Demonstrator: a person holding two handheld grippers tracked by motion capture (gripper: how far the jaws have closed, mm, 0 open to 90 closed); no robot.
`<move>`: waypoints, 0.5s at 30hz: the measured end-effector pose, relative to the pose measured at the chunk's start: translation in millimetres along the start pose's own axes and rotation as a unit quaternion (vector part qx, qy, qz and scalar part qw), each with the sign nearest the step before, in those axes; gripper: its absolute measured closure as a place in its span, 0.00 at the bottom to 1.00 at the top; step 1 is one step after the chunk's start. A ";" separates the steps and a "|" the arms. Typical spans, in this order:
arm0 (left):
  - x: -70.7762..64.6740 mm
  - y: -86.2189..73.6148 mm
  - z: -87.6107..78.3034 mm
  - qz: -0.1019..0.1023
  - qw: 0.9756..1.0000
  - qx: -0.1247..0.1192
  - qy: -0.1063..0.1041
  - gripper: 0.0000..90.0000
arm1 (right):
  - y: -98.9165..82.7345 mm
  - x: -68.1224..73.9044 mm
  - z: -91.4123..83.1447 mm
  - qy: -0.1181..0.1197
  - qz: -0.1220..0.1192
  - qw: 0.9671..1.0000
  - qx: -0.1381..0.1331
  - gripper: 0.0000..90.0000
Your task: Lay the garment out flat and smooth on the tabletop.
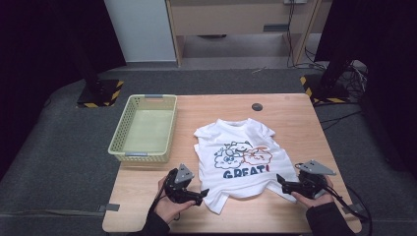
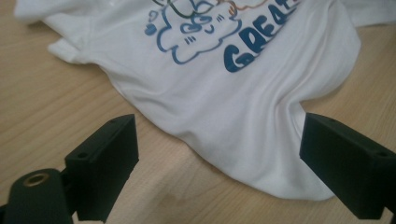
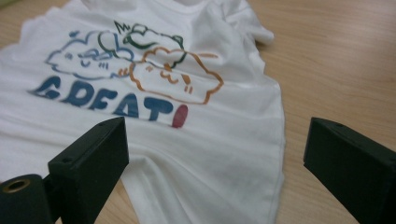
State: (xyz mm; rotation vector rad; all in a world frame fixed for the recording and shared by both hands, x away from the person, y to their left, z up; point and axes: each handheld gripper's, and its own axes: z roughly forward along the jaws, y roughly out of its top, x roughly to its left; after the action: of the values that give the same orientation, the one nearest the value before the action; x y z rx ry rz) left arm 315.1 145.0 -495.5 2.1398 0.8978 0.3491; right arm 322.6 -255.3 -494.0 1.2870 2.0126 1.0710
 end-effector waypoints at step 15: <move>-13.2 -14.7 27.1 0.013 0.998 0.055 0.034 0.09 | -17.8 4.1 18.5 -0.011 -0.017 0.997 0.071 0.08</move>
State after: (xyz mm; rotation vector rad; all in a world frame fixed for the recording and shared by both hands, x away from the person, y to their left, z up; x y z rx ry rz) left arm 312.1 127.4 -523.9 2.2538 0.9473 0.3968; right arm 326.0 -249.6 -519.1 1.3234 2.1190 0.9086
